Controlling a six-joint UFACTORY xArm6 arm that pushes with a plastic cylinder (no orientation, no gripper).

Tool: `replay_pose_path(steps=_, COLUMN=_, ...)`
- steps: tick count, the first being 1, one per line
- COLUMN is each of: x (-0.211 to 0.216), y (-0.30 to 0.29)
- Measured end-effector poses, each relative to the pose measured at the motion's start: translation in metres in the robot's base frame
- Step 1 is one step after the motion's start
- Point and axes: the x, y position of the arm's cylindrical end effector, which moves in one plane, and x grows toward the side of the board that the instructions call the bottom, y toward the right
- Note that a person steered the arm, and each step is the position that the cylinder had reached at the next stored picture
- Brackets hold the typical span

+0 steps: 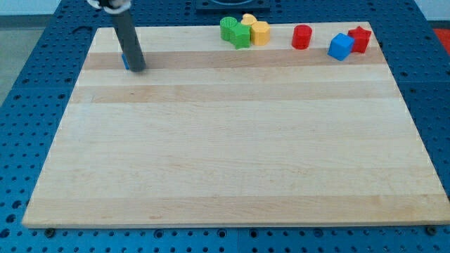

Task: Place the arm at the bottom side of the green star

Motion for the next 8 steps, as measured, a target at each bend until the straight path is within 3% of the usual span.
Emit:
replay_pose_path(steps=2, x=-0.086, y=-0.006)
replay_pose_path(steps=3, x=-0.088, y=-0.006)
replay_pose_path(steps=4, x=-0.055, y=-0.007)
replay_pose_path(steps=5, x=0.031, y=0.009)
replay_pose_path(steps=6, x=0.056, y=0.055)
replay_pose_path(steps=8, x=0.008, y=0.06)
